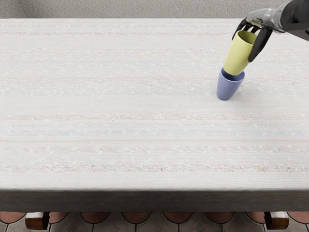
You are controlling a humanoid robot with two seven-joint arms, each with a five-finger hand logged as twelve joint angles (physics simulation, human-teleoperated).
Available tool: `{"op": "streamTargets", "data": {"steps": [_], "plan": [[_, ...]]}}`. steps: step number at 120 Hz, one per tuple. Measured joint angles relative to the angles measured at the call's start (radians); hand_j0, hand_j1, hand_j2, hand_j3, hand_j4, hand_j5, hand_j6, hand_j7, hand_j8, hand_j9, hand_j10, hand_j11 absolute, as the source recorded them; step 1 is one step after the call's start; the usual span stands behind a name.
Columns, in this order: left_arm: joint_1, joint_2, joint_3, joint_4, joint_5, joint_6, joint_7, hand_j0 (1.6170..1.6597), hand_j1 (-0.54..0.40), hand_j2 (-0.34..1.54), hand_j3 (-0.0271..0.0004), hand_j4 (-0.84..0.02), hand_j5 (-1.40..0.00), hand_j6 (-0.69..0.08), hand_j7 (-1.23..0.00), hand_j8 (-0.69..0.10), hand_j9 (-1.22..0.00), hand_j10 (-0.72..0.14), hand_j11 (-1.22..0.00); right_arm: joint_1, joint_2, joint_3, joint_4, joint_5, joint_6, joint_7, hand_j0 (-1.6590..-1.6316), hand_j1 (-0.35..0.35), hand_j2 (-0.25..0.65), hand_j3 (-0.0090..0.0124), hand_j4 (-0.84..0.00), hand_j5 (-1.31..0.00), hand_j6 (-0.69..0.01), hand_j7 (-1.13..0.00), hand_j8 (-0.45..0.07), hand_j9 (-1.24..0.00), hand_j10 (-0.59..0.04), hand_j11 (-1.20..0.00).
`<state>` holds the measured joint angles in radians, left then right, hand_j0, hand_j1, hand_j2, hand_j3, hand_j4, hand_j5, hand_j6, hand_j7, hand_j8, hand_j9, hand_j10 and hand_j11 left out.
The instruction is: Pick up cup and place in cup with right hand
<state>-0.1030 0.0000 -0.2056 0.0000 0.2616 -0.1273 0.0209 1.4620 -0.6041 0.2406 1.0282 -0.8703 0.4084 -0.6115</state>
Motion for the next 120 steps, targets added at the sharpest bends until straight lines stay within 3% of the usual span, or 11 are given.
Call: {"op": "streamTargets", "data": {"steps": [120], "plan": [[0.000,0.000,0.000,0.000,0.000,0.000,0.000,1.6581,0.323,0.00,-0.0001,-0.022,-0.03,-0.022,-0.03,-0.022,-0.03,-0.022,-0.03,-0.015,0.046,-0.051,-0.044,-0.033,-0.068,0.000,-1.6507,0.152,0.056,-0.0003,-0.360,-0.74,-0.203,-0.70,-0.229,-0.73,-0.431,-0.73]]}}
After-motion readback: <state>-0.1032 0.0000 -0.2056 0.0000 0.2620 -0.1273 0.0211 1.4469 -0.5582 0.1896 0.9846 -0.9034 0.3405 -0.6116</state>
